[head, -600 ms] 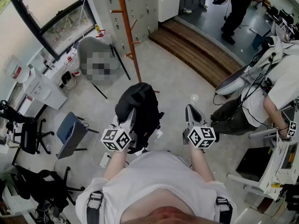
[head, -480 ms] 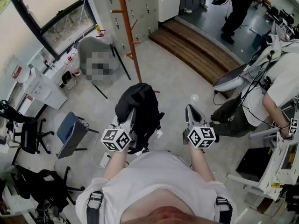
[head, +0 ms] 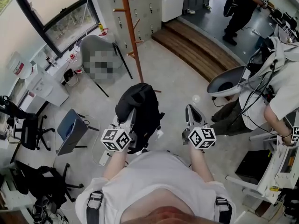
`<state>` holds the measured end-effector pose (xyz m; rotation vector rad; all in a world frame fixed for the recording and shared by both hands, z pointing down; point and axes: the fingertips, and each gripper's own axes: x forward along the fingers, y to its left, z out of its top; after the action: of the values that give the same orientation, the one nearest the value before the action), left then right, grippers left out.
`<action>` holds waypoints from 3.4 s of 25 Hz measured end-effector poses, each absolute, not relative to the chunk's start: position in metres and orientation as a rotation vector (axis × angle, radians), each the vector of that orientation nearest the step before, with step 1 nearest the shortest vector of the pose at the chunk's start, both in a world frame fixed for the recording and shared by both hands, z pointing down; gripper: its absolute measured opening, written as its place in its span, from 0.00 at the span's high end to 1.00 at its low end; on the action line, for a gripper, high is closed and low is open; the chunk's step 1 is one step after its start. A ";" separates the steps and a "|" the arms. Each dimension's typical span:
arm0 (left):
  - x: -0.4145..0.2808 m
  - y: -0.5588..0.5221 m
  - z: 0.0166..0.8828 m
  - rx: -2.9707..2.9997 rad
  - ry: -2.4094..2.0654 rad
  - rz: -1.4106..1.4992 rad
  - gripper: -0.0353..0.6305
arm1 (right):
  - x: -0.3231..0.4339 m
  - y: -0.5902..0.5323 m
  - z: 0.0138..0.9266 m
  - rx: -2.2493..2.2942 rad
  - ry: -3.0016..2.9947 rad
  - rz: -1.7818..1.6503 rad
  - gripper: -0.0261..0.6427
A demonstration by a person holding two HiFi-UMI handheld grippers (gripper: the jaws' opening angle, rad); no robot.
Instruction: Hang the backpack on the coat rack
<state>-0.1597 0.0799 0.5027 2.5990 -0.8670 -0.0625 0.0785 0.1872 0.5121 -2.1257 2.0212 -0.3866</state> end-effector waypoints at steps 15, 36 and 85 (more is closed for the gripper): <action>-0.152 0.110 0.496 2.572 -1.018 -0.068 0.83 | 0.092 0.197 0.511 -1.929 2.147 -0.375 0.95; -0.131 0.078 0.492 2.575 -1.057 -0.099 0.83 | 0.101 0.163 0.517 -1.846 2.201 -0.390 0.95; -0.165 -0.248 0.487 2.269 -1.629 -0.223 0.83 | 0.087 -0.279 0.514 -1.321 2.722 -0.386 0.95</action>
<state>-0.1651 -0.2481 0.4871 2.2693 -1.6293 -0.2232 0.0875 -0.2790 0.5140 -1.3207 2.7217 -0.3856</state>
